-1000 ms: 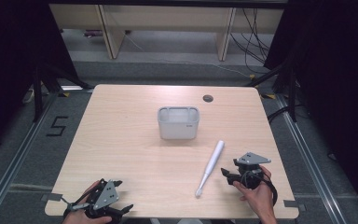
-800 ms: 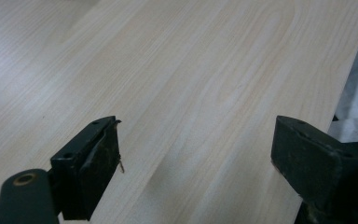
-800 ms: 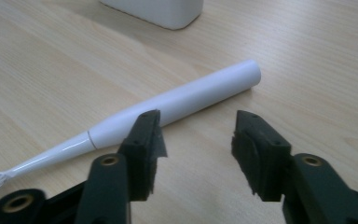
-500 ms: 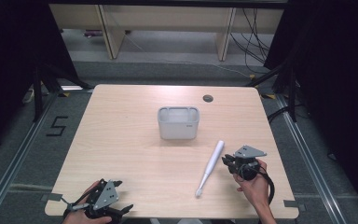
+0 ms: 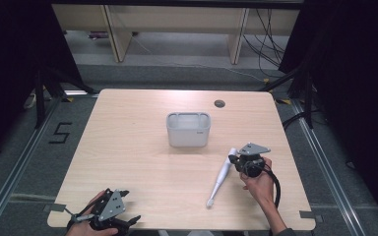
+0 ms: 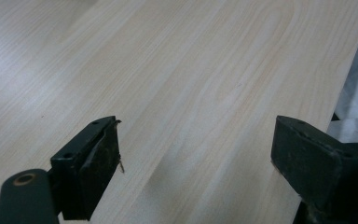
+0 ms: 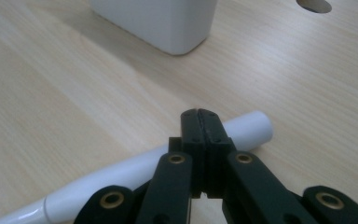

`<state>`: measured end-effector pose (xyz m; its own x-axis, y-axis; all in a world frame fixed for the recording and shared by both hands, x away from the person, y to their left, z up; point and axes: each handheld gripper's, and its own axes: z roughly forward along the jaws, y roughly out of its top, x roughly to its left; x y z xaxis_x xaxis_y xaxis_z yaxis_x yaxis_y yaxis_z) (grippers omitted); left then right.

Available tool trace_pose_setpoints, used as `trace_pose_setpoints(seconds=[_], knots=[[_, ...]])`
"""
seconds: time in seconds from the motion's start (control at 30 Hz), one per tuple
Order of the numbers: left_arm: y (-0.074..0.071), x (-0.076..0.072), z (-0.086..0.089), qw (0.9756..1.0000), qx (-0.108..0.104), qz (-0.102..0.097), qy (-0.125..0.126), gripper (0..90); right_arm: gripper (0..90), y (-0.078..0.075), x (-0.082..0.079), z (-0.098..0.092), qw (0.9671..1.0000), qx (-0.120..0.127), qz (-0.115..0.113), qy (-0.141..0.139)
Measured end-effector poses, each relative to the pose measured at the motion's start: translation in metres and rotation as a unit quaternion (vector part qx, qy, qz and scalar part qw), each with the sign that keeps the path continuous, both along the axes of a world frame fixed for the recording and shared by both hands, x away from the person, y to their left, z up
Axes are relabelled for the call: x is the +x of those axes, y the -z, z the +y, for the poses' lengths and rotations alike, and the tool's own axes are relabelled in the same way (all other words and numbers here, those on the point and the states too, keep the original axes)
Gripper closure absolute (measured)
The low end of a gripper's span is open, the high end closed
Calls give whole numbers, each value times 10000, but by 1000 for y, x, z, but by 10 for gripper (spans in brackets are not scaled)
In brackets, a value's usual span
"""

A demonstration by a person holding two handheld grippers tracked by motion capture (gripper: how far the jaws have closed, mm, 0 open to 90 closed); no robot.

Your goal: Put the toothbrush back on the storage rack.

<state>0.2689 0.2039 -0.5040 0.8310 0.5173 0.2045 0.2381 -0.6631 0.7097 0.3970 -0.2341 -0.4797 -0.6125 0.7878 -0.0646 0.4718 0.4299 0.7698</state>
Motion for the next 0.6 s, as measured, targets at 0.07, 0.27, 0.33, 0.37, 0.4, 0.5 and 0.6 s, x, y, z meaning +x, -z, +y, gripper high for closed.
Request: trace_pose_setpoints(seconds=[0.07,0.27,0.33,0.37,0.4,0.5,0.6], knots=[[0,0,0,10000,-3,3,-8,148,900,0,2,0,10000,40,2,16],[0,-1,0,9999,-104,77,34,148,900,1,17,6,10000,36,-41,-27],[0,-1,0,9999,-94,87,43,148,900,2,20,7,10000,-25,-24,3],[-1,1,1,10000,10,55,48,148,900,2,23,9,10000,1,24,13],[-1,0,0,10000,-18,53,44,148,900,3,26,9,10000,-40,-38,-23],[0,-1,0,9999,-125,83,64,148,900,3,30,10,10000,-40,24,57],[0,-1,0,9999,-93,59,38,148,900,4,33,9,9999,-94,98,61]])
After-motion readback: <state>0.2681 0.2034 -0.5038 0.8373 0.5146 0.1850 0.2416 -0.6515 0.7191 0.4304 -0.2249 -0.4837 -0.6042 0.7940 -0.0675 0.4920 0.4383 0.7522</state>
